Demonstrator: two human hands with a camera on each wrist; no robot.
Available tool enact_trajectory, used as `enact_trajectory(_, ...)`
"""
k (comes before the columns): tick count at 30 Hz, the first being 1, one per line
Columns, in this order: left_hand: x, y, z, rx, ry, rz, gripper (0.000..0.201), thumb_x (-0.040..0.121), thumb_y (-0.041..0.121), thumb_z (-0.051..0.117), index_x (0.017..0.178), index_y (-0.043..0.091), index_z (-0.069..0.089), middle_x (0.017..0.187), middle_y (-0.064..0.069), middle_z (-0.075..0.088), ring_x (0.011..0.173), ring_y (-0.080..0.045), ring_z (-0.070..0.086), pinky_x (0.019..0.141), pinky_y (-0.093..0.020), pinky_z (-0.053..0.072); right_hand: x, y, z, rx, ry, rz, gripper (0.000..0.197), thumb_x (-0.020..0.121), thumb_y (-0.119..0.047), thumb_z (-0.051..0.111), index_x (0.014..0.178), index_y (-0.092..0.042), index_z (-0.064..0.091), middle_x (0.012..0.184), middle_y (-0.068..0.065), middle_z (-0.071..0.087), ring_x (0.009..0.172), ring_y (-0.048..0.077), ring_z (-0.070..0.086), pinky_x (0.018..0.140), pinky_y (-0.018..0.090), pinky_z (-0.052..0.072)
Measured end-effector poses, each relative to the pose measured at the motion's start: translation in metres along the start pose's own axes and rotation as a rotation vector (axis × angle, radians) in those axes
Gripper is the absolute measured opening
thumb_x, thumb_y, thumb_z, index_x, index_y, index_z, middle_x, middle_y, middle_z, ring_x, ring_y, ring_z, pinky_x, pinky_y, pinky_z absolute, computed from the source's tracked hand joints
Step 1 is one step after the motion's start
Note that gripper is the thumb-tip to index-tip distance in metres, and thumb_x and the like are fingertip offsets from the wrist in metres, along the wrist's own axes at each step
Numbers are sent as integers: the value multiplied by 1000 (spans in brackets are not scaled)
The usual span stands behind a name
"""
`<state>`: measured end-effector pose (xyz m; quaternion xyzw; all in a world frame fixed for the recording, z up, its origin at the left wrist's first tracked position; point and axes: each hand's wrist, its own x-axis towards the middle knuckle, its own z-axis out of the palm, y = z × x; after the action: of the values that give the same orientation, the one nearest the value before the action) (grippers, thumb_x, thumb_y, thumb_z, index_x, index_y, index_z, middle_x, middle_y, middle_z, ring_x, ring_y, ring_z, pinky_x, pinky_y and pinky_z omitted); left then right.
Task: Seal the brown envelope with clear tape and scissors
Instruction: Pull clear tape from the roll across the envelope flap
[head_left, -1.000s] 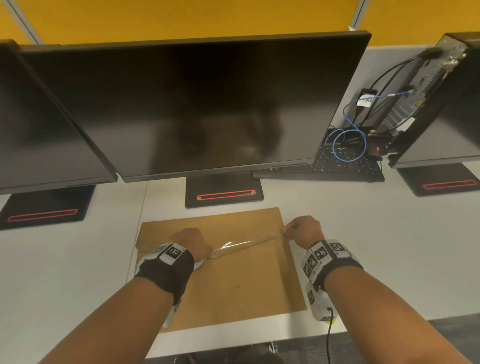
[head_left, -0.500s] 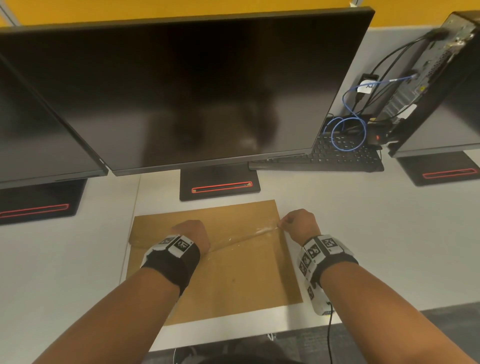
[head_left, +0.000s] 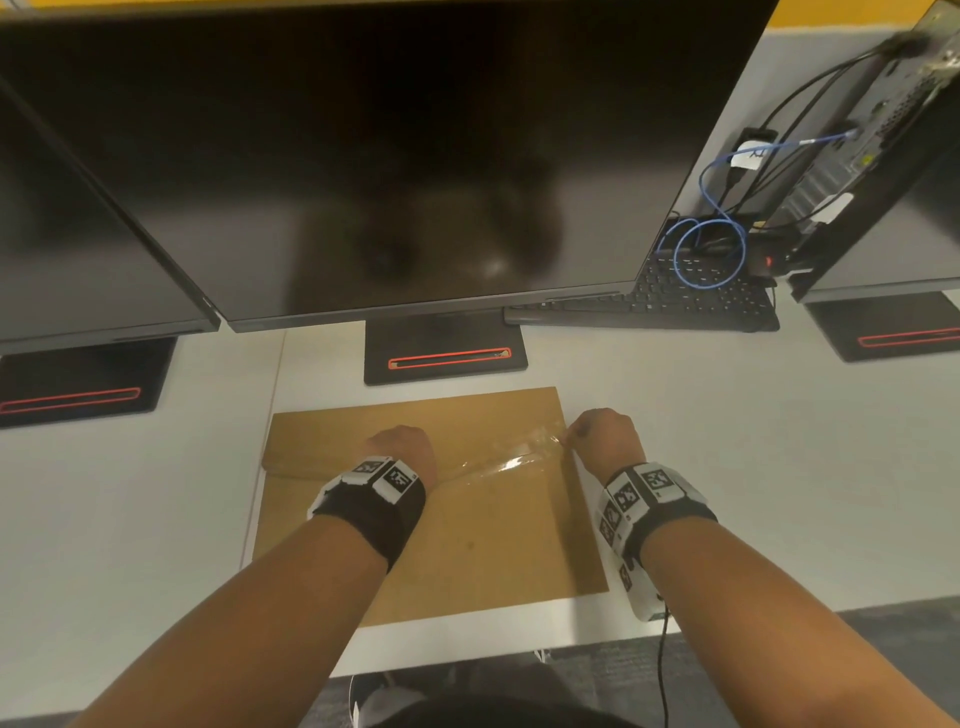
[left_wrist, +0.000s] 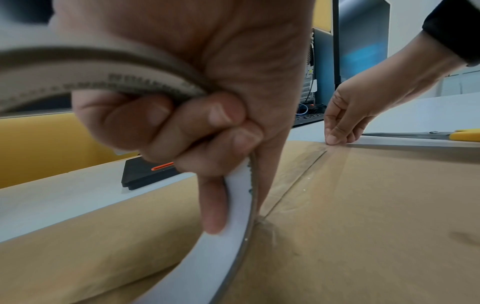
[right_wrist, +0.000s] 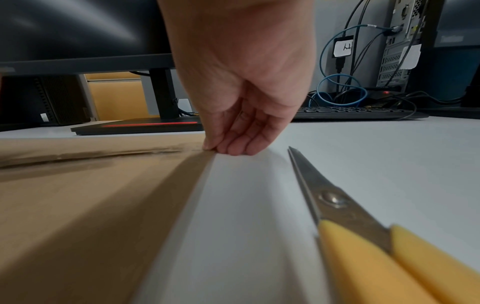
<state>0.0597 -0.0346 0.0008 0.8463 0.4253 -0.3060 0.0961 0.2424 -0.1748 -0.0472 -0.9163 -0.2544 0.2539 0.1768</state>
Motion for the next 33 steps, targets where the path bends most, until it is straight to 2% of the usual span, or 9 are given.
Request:
enact_trajectory(7, 1, 2, 2, -3, 11, 4, 21, 89, 12, 49, 102, 10, 66, 107, -6, 67, 97, -22, 65, 80, -30, 51, -4, -3, 1, 13, 25, 23, 2, 87, -11, 54, 86, -10, 56, 90, 9, 63, 76, 21, 51, 68, 28, 41)
enact_trajectory(9, 1, 2, 2, -3, 18, 5, 21, 90, 12, 48, 102, 11, 66, 106, -5, 67, 97, -22, 65, 79, -30, 51, -3, -1, 2, 86, 57, 39, 12, 83, -12, 61, 85, -10, 50, 90, 9, 59, 77, 23, 52, 68, 29, 41)
enact_trajectory(11, 1, 2, 2, -4, 15, -1, 21, 90, 12, 48, 102, 11, 66, 106, -5, 67, 96, -22, 65, 79, -29, 51, -2, -1, 1, 137, 88, 47, 14, 80, -11, 64, 87, -7, 53, 94, 12, 62, 78, 23, 53, 69, 29, 41)
enact_trajectory(14, 1, 2, 2, -6, 7, -8, 22, 90, 11, 48, 102, 10, 66, 106, -6, 67, 96, -22, 65, 79, -29, 51, -3, -4, 3, 106, 104, 39, 10, 85, -5, 54, 91, -2, 61, 96, 14, 66, 77, 23, 54, 68, 27, 41)
enact_trajectory(17, 0, 2, 2, -2, 9, -9, 22, 89, 11, 49, 103, 10, 66, 107, -5, 67, 98, -22, 65, 79, -29, 51, -4, -7, 5, 51, 102, 51, 19, 87, -4, 48, 92, -4, 67, 96, 11, 69, 84, 26, 61, 69, 26, 44)
enact_trajectory(19, 0, 2, 2, 6, 14, -8, 22, 89, 11, 50, 104, 11, 66, 108, -5, 67, 99, -22, 65, 80, -29, 51, -3, -6, 8, -8, 78, 49, 18, 87, -6, 51, 90, -7, 69, 95, 9, 70, 78, 24, 59, 68, 26, 44)
enact_trajectory(27, -1, 2, 1, -16, 12, -8, 23, 89, 11, 51, 106, 11, 66, 110, -5, 67, 100, -22, 65, 83, -30, 51, -6, -3, 14, -149, 66, -2, 20, 86, -9, 51, 95, -8, 69, 105, 11, 57, 91, 29, 62, 80, 31, 50)
enact_trajectory(30, -1, 2, 1, -26, 6, -7, 24, 90, 11, 49, 107, 10, 66, 110, -5, 66, 101, -22, 65, 83, -30, 51, -16, -12, 22, -171, 168, -97, 17, 79, -5, 51, 89, -13, 63, 100, 4, 50, 80, 25, 59, 77, 38, 53)
enact_trajectory(33, -1, 1, 1, -20, 7, -7, 24, 89, 10, 49, 106, 10, 66, 109, -5, 66, 99, -22, 65, 82, -30, 52, -28, -34, 33, -174, 66, -329, 17, 82, -6, 53, 92, -14, 64, 99, 4, 55, 85, 24, 57, 78, 35, 53)
